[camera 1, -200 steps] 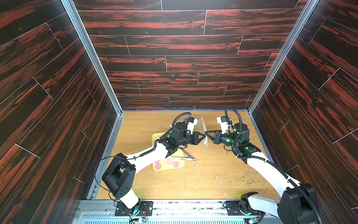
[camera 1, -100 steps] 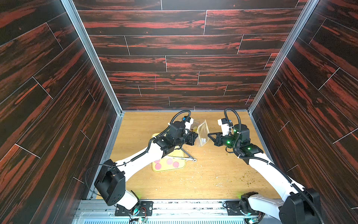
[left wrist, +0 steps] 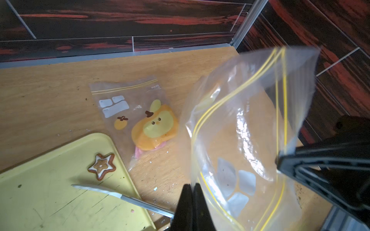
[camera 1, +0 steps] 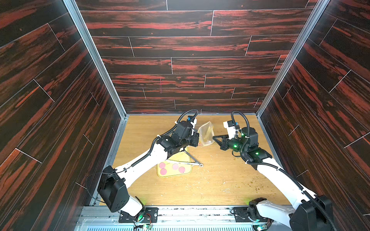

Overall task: Put the cookies into a resealable bag to prevent moisture
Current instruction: Open the ziploc bag.

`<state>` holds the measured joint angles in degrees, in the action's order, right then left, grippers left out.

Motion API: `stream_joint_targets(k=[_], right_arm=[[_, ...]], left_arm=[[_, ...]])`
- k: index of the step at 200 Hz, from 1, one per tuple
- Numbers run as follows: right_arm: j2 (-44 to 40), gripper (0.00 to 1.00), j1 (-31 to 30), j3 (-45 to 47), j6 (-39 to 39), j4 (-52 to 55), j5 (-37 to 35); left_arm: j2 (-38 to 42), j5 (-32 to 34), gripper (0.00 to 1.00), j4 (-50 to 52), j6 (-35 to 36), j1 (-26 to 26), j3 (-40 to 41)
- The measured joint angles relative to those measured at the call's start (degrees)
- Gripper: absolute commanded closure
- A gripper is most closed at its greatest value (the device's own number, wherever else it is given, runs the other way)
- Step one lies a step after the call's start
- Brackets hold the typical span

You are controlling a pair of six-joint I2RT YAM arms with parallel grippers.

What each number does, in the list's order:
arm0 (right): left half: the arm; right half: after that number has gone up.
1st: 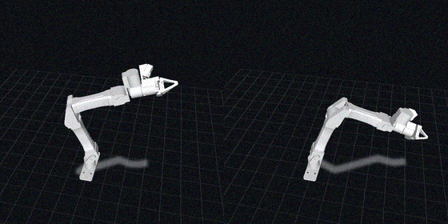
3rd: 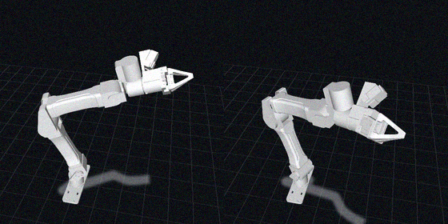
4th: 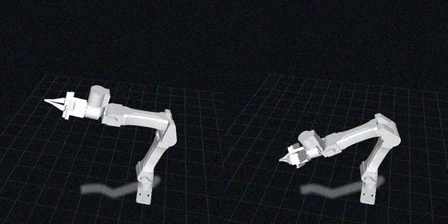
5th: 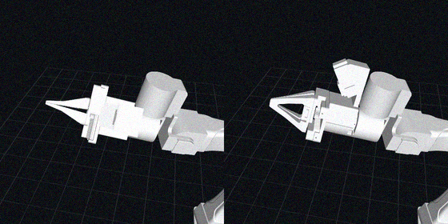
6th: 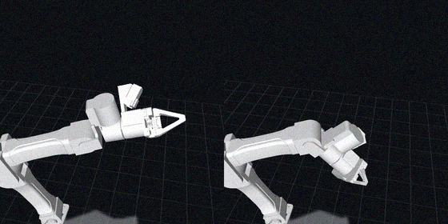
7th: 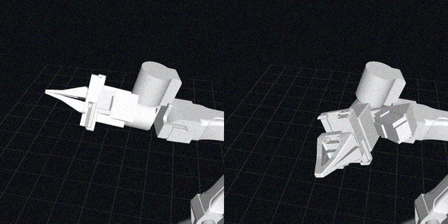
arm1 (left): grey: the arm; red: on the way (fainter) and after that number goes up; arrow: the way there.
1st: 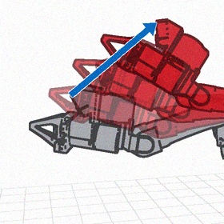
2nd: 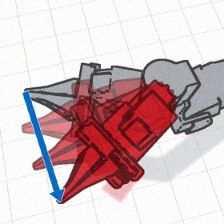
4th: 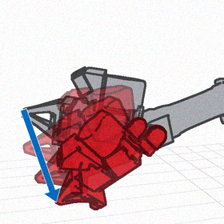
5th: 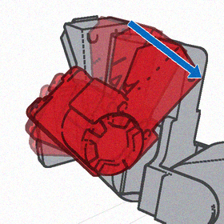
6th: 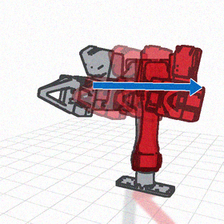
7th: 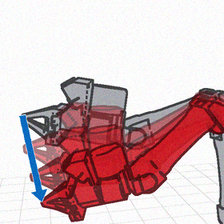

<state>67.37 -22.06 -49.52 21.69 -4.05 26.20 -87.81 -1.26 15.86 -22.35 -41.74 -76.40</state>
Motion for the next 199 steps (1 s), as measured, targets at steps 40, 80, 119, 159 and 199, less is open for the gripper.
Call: stream_joint_targets(k=[40,80,119,159,199], right_arm=[[1.42,1.00,-1.86,0.00,3.06,-5.81,2.54],[1.97,1.00,-2.10,0.09,3.98,-7.28,2.93],[1.95,1.00,-2.36,0.33,4.76,-8.39,3.37],[1.95,1.00,-2.38,0.83,4.46,-7.41,1.40],[4.44,1.00,-3.21,-1.33,0.81,-1.86,-7.63]], left_arm=[[-2.60,-5.31,0.76,-0.76,-0.94,0.00,-1.88],[-3.02,-7.82,0.70,-1.99,-2.27,0.22,-1.88],[-4.09,-9.03,0.87,-2.27,-2.54,1.01,-2.45],[-4.07,-8.72,1.00,-0.57,-1.88,2.38,-2.89],[-1.42,-6.84,1.00,7.67,-0.22,2.58,-3.67]])
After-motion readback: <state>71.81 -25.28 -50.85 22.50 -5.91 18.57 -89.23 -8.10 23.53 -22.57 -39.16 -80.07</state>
